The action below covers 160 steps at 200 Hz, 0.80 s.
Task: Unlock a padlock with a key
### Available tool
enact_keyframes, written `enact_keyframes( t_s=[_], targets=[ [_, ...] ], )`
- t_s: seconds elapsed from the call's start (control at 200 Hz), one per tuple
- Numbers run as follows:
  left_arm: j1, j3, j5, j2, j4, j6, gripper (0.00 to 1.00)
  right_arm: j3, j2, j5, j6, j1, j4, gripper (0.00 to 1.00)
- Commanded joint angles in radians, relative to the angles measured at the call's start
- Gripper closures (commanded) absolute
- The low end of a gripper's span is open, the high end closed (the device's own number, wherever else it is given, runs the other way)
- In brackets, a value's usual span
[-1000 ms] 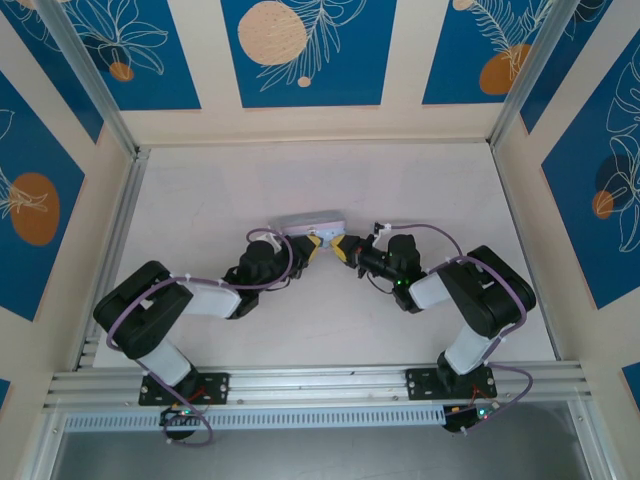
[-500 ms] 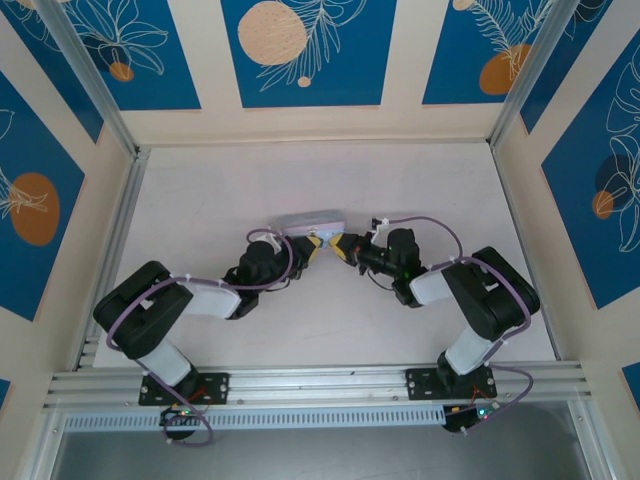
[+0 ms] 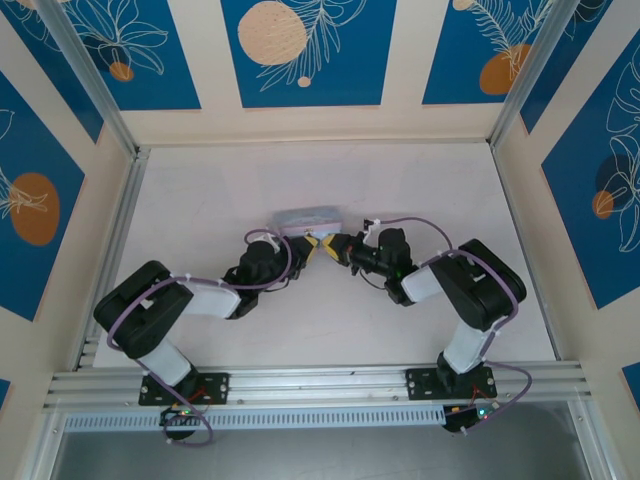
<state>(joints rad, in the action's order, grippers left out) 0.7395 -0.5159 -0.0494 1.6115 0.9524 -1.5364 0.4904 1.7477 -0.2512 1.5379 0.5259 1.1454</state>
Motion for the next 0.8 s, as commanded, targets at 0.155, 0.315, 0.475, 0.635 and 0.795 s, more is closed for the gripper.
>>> enact_keyframes(
  t_s=[0.155,0.315,0.475,0.635,0.795],
  targets=[
    [0.045,-0.030,-0.159,0.000,0.111,0.015,1.00,0.045,0.058,-0.021,0.045,0.055,0.087,1.00],
    [0.053,-0.025,-0.167,0.032,0.124,0.012,1.00,0.104,0.060,-0.009,0.028,0.084,0.017,1.00],
    [0.057,-0.013,-0.180,0.044,0.136,0.020,1.00,0.119,0.066,-0.014,0.030,0.085,-0.008,1.00],
    [0.060,-0.018,-0.194,0.030,0.062,0.080,1.00,0.123,0.095,-0.009,0.075,0.084,0.037,1.00],
    [0.060,-0.026,-0.195,0.049,0.057,0.100,1.00,0.163,0.110,-0.007,0.085,0.103,0.024,1.00]
  ],
)
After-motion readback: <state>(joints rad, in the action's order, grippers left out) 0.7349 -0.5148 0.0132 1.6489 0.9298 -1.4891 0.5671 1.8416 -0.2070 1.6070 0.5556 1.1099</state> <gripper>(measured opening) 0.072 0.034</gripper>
